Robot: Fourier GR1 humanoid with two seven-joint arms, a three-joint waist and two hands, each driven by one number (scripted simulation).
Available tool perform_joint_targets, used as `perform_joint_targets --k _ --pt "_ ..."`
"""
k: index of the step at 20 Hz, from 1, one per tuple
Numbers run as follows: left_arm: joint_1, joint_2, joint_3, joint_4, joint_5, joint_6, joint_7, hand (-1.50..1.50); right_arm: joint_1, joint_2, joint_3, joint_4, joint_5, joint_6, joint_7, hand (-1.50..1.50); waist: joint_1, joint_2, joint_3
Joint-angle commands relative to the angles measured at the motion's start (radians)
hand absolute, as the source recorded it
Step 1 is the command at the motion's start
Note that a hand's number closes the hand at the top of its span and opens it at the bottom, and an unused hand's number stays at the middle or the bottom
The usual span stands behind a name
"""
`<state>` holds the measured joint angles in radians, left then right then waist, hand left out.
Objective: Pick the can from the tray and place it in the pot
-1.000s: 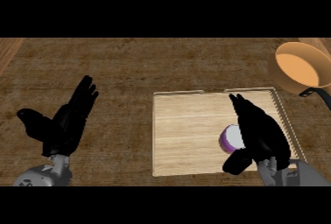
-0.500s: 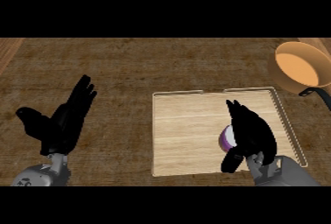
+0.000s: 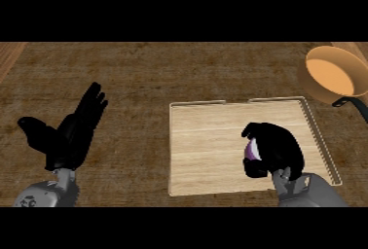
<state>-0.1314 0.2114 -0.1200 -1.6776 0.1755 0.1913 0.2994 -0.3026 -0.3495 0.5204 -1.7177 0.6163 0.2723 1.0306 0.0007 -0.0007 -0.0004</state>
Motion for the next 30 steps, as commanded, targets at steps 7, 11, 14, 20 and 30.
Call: perform_joint_targets --k 7,11,14,20,30 --pt "-0.025 -0.036 0.02 -0.044 -0.055 -0.002 0.056 0.0 -0.023 0.132 -0.046 0.003 0.138 0.082 0.039 1.5 0.001 0.0 0.0" --pt "-0.013 -0.032 0.048 -0.001 -0.015 -0.021 0.021 0.0 0.092 -0.176 -0.36 -0.015 -0.037 0.07 -0.209 1.5 -0.029 0.003 0.002" --pt "0.011 -0.02 0.063 -0.018 -0.011 -0.02 0.018 0.0 0.145 -0.288 -0.566 0.121 -0.125 0.043 -0.324 1.5 -0.05 0.009 0.006" --pt "-0.012 -0.011 0.067 0.0 -0.006 -0.045 0.019 0.0 0.154 -0.509 -0.788 0.352 -0.092 -0.027 -0.589 1.5 -0.014 0.005 0.003" --pt "-0.044 -0.041 0.052 0.036 -0.042 -0.036 0.015 0.0 0.078 -0.678 -1.021 0.344 -0.198 -0.001 -0.79 1.5 -0.009 0.001 0.0"
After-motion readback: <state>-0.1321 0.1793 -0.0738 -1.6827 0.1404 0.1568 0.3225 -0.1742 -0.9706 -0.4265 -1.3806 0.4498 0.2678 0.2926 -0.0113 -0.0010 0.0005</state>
